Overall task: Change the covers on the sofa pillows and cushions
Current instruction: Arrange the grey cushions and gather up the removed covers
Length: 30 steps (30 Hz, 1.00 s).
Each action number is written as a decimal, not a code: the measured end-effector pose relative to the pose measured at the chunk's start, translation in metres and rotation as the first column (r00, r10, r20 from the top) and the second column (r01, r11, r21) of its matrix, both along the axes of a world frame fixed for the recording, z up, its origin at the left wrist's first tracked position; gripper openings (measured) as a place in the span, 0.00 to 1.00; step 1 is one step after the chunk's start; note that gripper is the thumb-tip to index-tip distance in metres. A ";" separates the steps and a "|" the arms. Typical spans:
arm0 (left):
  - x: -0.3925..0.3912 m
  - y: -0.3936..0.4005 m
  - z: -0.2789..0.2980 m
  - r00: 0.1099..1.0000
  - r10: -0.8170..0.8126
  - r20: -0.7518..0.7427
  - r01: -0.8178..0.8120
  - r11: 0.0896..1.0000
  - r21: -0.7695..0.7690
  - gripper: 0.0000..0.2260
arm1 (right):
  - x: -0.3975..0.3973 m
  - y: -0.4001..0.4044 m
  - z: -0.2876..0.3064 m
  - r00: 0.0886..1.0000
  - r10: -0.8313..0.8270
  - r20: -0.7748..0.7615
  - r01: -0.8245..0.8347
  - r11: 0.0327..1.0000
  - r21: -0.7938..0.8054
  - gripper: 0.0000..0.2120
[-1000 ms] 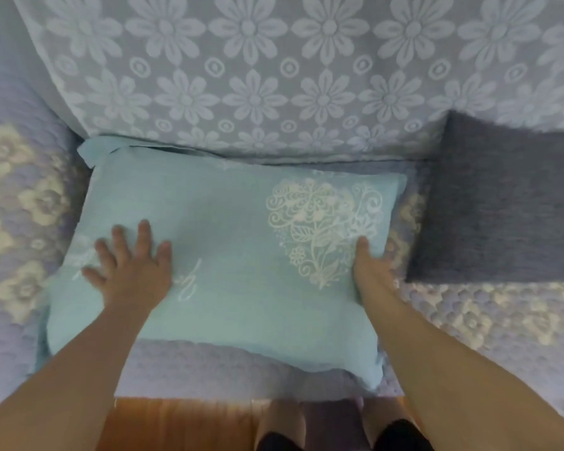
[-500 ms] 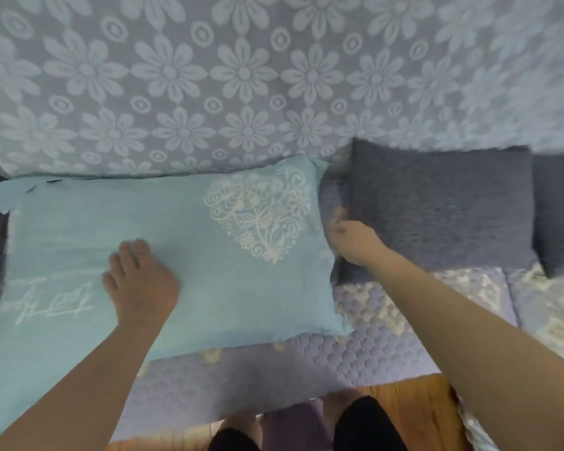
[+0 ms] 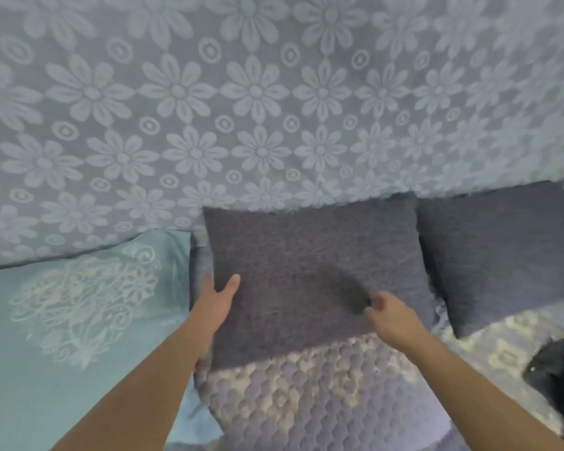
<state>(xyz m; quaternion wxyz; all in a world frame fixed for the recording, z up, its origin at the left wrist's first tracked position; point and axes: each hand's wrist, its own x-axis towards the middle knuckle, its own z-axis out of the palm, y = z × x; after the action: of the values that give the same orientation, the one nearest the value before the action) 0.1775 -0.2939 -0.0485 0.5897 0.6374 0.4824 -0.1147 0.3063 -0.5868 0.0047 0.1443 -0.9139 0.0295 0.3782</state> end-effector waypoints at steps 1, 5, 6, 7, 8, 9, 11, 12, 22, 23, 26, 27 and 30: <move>0.015 -0.004 -0.016 0.996 0.087 0.030 -0.087 0.996 -0.006 0.47 | 0.016 -0.011 -0.004 0.999 0.002 0.043 -0.003 1.000 0.028 0.24; 0.035 -0.042 -0.038 0.989 0.149 0.012 -0.147 0.957 0.249 0.33 | 0.079 -0.058 -0.023 0.964 -0.054 0.262 0.032 0.996 0.087 0.26; 0.029 -0.047 -0.037 0.992 0.116 -0.047 -0.092 0.932 0.352 0.28 | 0.091 -0.067 -0.024 0.957 -0.074 0.280 0.055 0.996 0.076 0.27; 0.019 -0.048 -0.034 0.990 0.086 -0.114 -0.030 0.905 0.424 0.26 | 0.099 -0.076 -0.025 0.953 -0.089 0.290 0.075 0.996 0.058 0.27; 0.003 -0.043 -0.030 0.979 0.075 -0.188 0.022 0.883 0.468 0.25 | 0.102 -0.083 -0.023 0.947 -0.099 0.306 0.089 0.995 0.046 0.26; -0.016 -0.034 -0.028 0.959 0.085 -0.271 0.064 0.865 0.497 0.25 | 0.100 -0.086 -0.023 0.938 -0.101 0.332 0.089 0.995 0.053 0.25; -0.061 -0.012 -0.019 0.879 0.151 -0.452 0.143 0.821 0.553 0.22 | 0.081 -0.084 -0.026 0.931 -0.042 0.362 0.012 0.996 0.084 0.24; -0.075 -0.005 -0.015 0.846 0.180 -0.502 0.197 0.770 0.607 0.20 | 0.067 -0.080 -0.029 0.944 0.024 0.328 -0.059 0.994 0.097 0.26; -0.004 -0.128 -0.042 0.634 -0.592 -0.498 0.705 0.177 0.687 0.28 | 0.048 -0.036 -0.096 0.939 -0.250 0.238 0.175 0.939 0.297 0.11; -0.012 -0.130 -0.055 0.600 -0.614 -0.512 0.730 0.158 0.665 0.29 | 0.068 -0.033 -0.103 0.922 -0.347 0.172 0.272 0.896 0.351 0.17; -0.035 -0.124 -0.086 0.547 -0.635 -0.546 0.762 0.107 0.639 0.30 | 0.131 -0.027 -0.126 0.826 -0.481 -0.294 0.562 0.658 0.502 0.35; -0.038 -0.121 -0.094 0.542 -0.633 -0.553 0.766 0.102 0.635 0.30 | 0.148 -0.025 -0.130 0.784 -0.440 -0.438 0.620 0.591 0.515 0.32; -0.035 -0.120 -0.106 0.549 -0.611 -0.570 0.782 0.133 0.609 0.30 | 0.175 -0.008 -0.144 0.824 -0.307 -0.476 0.550 0.634 0.543 0.17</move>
<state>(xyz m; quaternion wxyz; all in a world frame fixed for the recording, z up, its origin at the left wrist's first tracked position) 0.1428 -0.4140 -0.1549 0.0465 0.9647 0.1710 -0.1946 0.4816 -0.5950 -0.1397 0.5371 -0.6877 0.1382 0.4686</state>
